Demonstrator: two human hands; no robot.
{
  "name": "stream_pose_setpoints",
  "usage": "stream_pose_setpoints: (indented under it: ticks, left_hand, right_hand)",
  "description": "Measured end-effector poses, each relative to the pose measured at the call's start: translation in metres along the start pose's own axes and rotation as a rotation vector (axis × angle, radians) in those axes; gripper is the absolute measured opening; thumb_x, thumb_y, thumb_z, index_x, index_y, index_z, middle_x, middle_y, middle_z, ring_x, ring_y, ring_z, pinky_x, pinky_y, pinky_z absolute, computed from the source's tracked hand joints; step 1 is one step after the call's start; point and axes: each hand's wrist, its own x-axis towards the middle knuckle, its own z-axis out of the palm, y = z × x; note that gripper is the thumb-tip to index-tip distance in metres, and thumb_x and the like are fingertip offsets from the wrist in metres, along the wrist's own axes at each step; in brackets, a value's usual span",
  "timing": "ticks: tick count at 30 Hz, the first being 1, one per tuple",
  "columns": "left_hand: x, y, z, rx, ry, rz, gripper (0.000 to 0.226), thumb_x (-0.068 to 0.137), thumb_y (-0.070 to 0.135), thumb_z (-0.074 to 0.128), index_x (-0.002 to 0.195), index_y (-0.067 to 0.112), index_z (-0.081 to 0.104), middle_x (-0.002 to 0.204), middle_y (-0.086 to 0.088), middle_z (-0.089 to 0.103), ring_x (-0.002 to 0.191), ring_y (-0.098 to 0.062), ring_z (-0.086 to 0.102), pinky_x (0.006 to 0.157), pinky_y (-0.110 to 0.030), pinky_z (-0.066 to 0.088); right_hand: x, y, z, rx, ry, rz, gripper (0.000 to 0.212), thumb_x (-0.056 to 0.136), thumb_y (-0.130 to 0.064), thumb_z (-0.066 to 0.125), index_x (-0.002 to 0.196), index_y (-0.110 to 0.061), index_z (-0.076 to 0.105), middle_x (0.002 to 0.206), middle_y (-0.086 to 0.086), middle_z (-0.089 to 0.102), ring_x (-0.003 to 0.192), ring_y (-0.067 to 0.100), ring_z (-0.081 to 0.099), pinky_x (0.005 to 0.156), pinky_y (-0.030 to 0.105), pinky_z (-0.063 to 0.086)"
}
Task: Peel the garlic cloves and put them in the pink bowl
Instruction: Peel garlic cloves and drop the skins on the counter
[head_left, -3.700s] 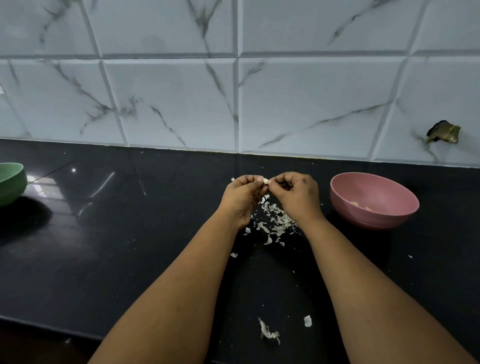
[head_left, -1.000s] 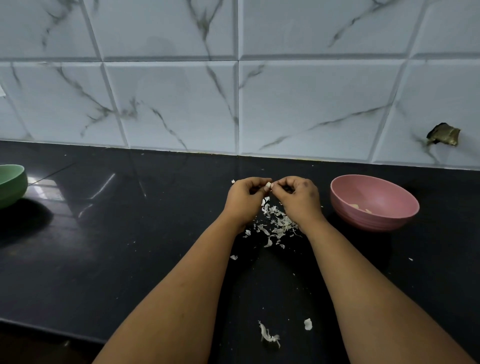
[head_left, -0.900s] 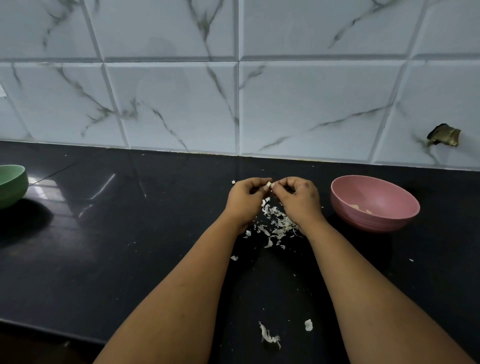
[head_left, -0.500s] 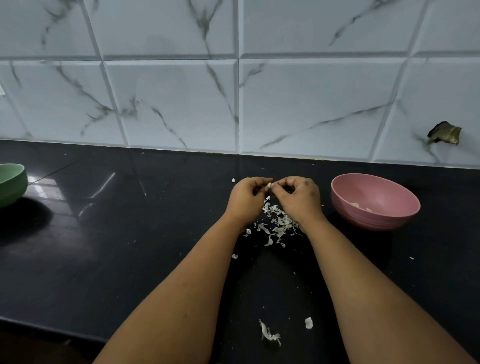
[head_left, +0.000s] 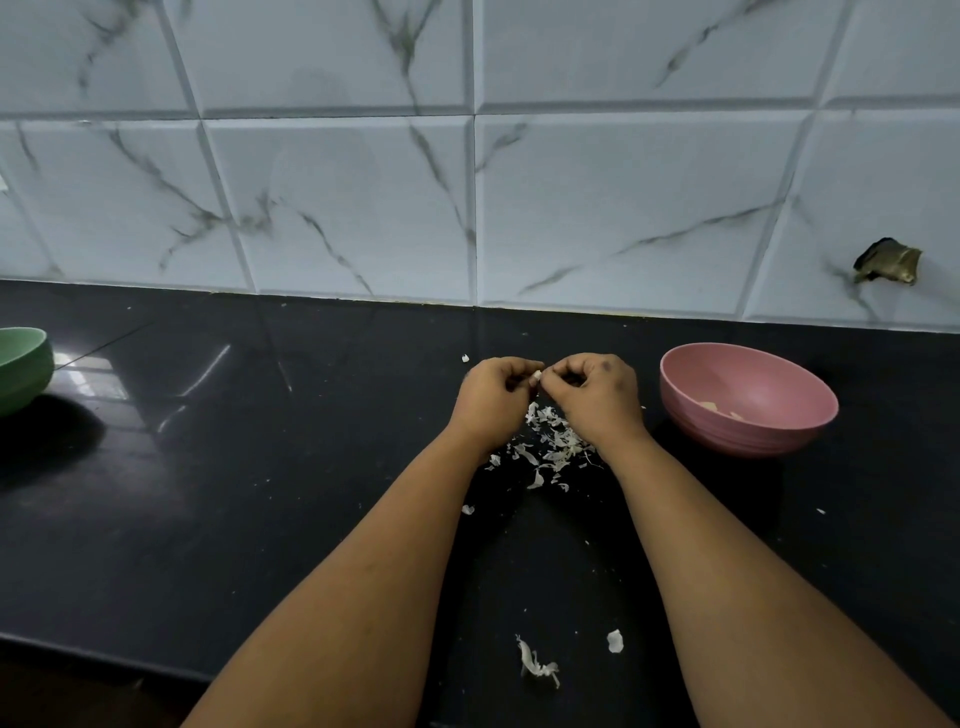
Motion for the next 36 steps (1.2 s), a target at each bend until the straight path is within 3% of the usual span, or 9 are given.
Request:
stream_pose_setpoints:
  ticks: [7, 12, 17, 23, 28, 30, 33, 36]
  left_hand:
    - [0.0009, -0.0017, 0.0000, -0.006, -0.022, -0.015, 0.025, 0.095, 0.006, 0.060, 0.118, 0.009, 0.070, 0.107, -0.006, 0.074, 0.100, -0.014, 0.068, 0.093, -0.032, 0.055]
    - [0.0008, -0.0010, -0.0001, 0.019, -0.013, 0.018, 0.025, 0.093, 0.008, 0.064, 0.117, 0.009, 0.070, 0.106, -0.005, 0.074, 0.096, -0.011, 0.067, 0.086, -0.023, 0.052]
    - [0.0022, -0.0026, 0.0011, 0.005, -0.008, 0.009, 0.026, 0.095, 0.006, 0.060, 0.119, 0.008, 0.070, 0.105, -0.005, 0.073, 0.095, -0.012, 0.067, 0.087, -0.024, 0.052]
    - [0.0032, -0.0044, 0.0030, -0.236, -0.005, -0.056, 0.026, 0.095, 0.005, 0.060, 0.121, 0.005, 0.067, 0.104, -0.008, 0.072, 0.099, -0.017, 0.069, 0.089, -0.025, 0.056]
    - [0.0033, -0.0026, 0.0047, -0.527, -0.010, -0.150, 0.018, 0.096, -0.003, 0.055, 0.110, -0.001, 0.066, 0.094, -0.011, 0.071, 0.087, -0.014, 0.068, 0.085, -0.023, 0.056]
    - [0.0039, -0.0013, 0.0032, -0.610, -0.025, -0.159, 0.017, 0.095, -0.005, 0.055, 0.109, -0.002, 0.065, 0.093, -0.011, 0.070, 0.085, -0.013, 0.068, 0.087, -0.024, 0.055]
    - [0.0036, -0.0001, 0.0011, -0.646, -0.020, -0.159, 0.014, 0.094, -0.006, 0.057, 0.103, 0.002, 0.065, 0.091, -0.009, 0.070, 0.083, -0.014, 0.067, 0.087, -0.025, 0.056]
    - [0.0033, 0.0003, 0.0004, -0.650, -0.001, -0.155, 0.011, 0.092, -0.005, 0.061, 0.099, 0.002, 0.064, 0.091, -0.011, 0.070, 0.084, -0.016, 0.068, 0.088, -0.028, 0.056]
  right_hand:
    - [0.0007, 0.0006, 0.0003, -0.014, -0.001, -0.014, 0.010, 0.081, -0.017, 0.071, 0.072, -0.015, 0.075, 0.059, -0.008, 0.063, 0.052, -0.001, 0.053, 0.051, 0.007, 0.038]
    - [0.0010, 0.0014, 0.0009, 0.007, -0.026, -0.010, 0.011, 0.083, -0.017, 0.069, 0.076, -0.015, 0.077, 0.064, -0.005, 0.068, 0.055, 0.000, 0.056, 0.056, 0.013, 0.042]
    - [0.0004, -0.0016, 0.0005, -0.003, -0.024, -0.014, 0.012, 0.084, -0.017, 0.068, 0.076, -0.013, 0.076, 0.059, -0.012, 0.062, 0.051, -0.008, 0.054, 0.050, 0.006, 0.038]
    - [0.0004, -0.0058, -0.0005, 0.047, 0.011, 0.022, 0.013, 0.087, -0.016, 0.065, 0.077, -0.011, 0.072, 0.061, -0.016, 0.058, 0.054, -0.010, 0.054, 0.051, 0.004, 0.036]
    - [0.0006, -0.0077, -0.0005, 0.114, 0.016, 0.071, 0.014, 0.091, -0.015, 0.059, 0.082, -0.009, 0.068, 0.068, -0.012, 0.060, 0.059, -0.010, 0.055, 0.052, 0.004, 0.037]
    - [0.0024, -0.0070, 0.0004, 0.128, 0.004, 0.113, 0.018, 0.092, -0.015, 0.053, 0.081, -0.011, 0.065, 0.071, -0.007, 0.060, 0.064, 0.000, 0.054, 0.052, 0.008, 0.037]
    - [0.0050, -0.0047, 0.0019, 0.131, 0.006, 0.147, 0.028, 0.092, -0.014, 0.044, 0.069, -0.005, 0.057, 0.067, 0.005, 0.055, 0.066, 0.019, 0.050, 0.063, 0.032, 0.041]
    - [0.0039, -0.0027, 0.0005, 0.061, 0.024, 0.130, 0.036, 0.090, -0.019, 0.051, 0.056, -0.009, 0.049, 0.055, 0.002, 0.048, 0.056, 0.017, 0.043, 0.058, 0.033, 0.037]
